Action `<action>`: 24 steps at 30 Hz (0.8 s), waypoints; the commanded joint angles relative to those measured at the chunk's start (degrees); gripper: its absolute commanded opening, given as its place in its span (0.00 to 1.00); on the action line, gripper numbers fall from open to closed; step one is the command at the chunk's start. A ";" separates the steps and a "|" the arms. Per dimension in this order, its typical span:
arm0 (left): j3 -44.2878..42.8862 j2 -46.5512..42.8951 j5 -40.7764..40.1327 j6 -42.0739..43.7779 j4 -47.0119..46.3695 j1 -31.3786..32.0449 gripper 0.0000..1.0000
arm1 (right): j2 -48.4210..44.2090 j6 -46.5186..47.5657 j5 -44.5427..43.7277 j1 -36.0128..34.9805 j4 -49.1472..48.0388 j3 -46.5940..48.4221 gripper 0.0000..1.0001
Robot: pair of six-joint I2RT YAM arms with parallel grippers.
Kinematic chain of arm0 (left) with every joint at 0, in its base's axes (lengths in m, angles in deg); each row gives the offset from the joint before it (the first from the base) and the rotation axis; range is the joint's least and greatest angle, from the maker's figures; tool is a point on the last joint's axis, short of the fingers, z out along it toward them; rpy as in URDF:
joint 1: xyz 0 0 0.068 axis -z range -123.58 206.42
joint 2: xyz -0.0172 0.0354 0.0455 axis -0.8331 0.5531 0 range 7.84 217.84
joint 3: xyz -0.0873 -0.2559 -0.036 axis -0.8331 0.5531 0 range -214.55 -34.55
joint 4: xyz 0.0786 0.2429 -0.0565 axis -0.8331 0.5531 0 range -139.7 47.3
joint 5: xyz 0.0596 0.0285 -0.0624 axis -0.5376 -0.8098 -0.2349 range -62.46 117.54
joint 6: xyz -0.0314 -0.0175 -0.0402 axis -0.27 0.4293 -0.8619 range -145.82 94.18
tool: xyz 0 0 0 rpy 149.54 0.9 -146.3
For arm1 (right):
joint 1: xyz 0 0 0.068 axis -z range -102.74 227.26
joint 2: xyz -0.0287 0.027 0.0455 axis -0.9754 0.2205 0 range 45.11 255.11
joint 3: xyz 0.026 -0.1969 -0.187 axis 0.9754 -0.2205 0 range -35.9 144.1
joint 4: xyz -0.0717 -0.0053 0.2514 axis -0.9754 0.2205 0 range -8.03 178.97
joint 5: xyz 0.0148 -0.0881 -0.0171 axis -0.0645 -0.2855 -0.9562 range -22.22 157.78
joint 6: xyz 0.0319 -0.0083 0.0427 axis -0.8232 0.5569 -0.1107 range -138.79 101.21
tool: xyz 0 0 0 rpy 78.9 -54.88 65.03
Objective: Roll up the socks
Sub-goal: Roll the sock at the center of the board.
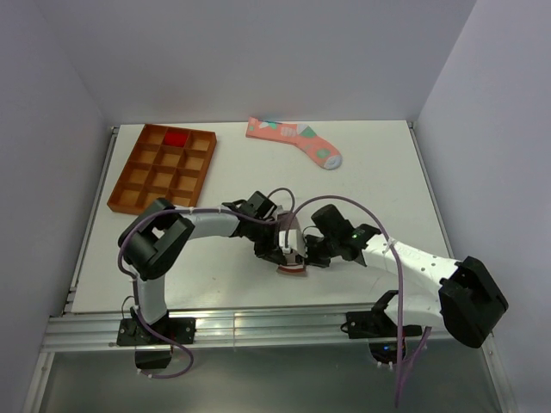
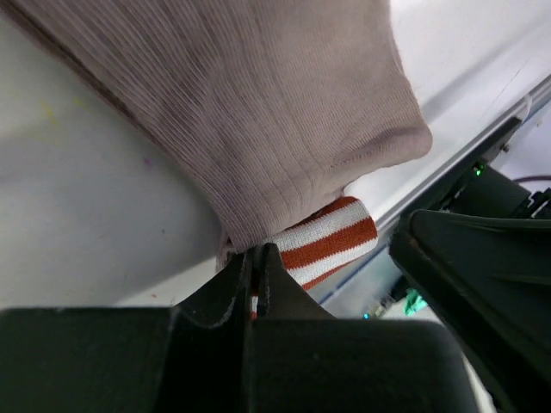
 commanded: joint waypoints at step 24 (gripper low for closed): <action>-4.68 5.02 2.90 -0.07 7.64 -0.01 0.00 | 5.69 -2.21 -5.37 -13.03 -2.81 -0.17 0.35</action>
